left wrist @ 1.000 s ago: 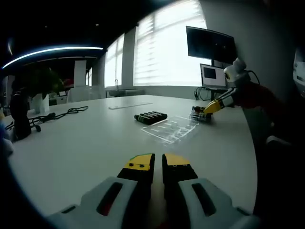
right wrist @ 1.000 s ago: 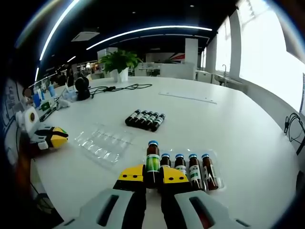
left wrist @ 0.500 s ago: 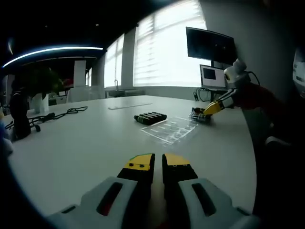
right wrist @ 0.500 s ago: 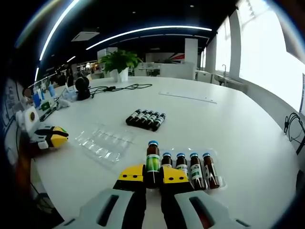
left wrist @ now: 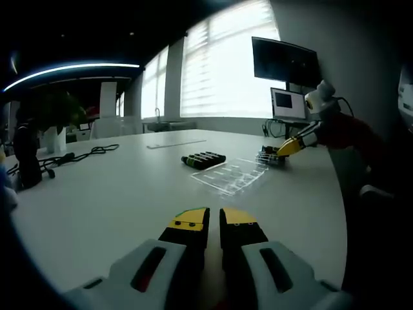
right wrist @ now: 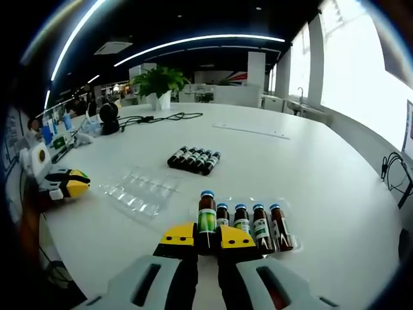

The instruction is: Grip medicine bottles put into box

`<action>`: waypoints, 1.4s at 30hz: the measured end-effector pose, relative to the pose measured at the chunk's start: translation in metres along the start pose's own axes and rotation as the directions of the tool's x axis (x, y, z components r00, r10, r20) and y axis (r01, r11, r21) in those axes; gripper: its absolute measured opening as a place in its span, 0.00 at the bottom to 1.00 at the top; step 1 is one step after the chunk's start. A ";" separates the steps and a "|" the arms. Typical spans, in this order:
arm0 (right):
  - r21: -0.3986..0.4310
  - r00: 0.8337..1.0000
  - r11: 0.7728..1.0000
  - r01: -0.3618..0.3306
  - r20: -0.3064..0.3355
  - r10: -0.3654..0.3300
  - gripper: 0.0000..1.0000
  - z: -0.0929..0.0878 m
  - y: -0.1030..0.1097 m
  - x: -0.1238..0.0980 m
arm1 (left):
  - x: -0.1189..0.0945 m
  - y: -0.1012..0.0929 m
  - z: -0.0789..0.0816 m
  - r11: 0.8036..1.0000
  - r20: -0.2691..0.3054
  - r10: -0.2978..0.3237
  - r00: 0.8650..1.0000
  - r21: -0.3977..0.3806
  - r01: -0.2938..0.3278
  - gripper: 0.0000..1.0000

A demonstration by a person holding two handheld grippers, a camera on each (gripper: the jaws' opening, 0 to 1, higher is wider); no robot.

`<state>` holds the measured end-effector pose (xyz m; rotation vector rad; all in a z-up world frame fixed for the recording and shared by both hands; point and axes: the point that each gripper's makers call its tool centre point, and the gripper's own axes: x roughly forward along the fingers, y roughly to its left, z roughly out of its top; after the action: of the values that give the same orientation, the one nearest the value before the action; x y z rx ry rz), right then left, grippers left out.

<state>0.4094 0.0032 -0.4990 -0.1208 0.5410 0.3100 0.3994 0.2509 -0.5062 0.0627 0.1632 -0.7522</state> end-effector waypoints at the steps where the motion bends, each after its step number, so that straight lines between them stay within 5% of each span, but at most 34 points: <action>1: 0.000 1.000 1.000 0.001 -0.002 -0.001 0.07 0.000 0.000 0.000 | 0.000 0.000 0.000 1.000 0.000 0.000 1.000 0.000 0.000 0.02; 17: -0.017 0.998 1.000 -0.019 -0.061 0.018 0.07 -0.007 0.005 0.014 | 0.000 0.000 0.000 1.000 0.002 -0.002 1.000 -0.001 0.002 0.02; 24: -0.015 0.999 1.000 -0.021 -0.040 0.020 0.07 -0.002 0.004 0.013 | 0.000 0.000 0.000 1.000 0.002 -0.002 1.000 -0.001 0.002 0.02; 28: 0.054 0.998 0.997 -0.061 0.005 0.061 0.05 0.005 0.006 0.010 | 0.000 0.000 0.000 1.000 0.001 0.000 1.000 0.000 0.000 0.02; 34: -0.005 0.999 0.999 -0.035 -0.019 0.035 0.03 0.004 -0.011 -0.001 | -0.001 0.000 0.000 1.000 0.000 0.001 1.000 0.001 -0.001 0.02; 42: -0.082 0.988 0.988 -0.128 -0.095 0.120 0.02 -0.006 0.002 -0.004 | 0.000 0.000 -0.001 1.000 -0.006 0.004 1.000 0.005 -0.004 0.02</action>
<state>0.4028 0.0029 -0.5018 -0.1872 0.6256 0.4521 0.3994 0.2508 -0.5070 0.0702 0.1665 -0.7489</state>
